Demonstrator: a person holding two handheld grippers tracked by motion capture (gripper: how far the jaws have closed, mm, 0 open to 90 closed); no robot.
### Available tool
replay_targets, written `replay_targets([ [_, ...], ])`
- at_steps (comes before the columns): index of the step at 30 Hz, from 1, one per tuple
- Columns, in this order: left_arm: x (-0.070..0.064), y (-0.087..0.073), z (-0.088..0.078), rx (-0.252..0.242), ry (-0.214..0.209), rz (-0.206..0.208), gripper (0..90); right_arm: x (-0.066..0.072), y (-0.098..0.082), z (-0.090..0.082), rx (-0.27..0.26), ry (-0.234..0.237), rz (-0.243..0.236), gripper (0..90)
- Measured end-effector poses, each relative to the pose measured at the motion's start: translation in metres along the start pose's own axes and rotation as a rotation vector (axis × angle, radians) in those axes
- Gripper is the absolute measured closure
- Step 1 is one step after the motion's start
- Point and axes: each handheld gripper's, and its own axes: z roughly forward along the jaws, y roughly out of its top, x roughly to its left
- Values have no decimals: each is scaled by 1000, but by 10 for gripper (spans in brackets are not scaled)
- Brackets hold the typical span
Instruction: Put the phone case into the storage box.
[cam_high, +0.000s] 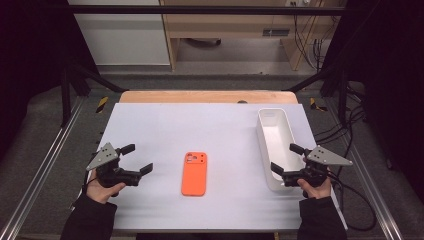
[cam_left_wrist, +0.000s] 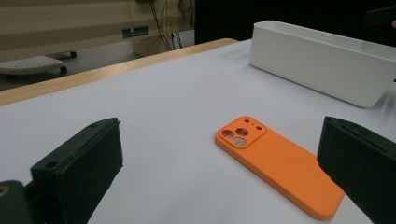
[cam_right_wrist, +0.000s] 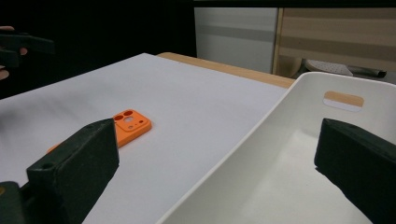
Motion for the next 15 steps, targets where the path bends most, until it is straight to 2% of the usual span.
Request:
replay_targets([
  [8, -2, 3, -2, -15, -9, -2, 0, 0, 0, 0, 2, 3, -1, 4],
  [15, -8, 7, 3, -3, -25, -9, 0, 0, 0, 0, 3, 3, -2, 4],
])
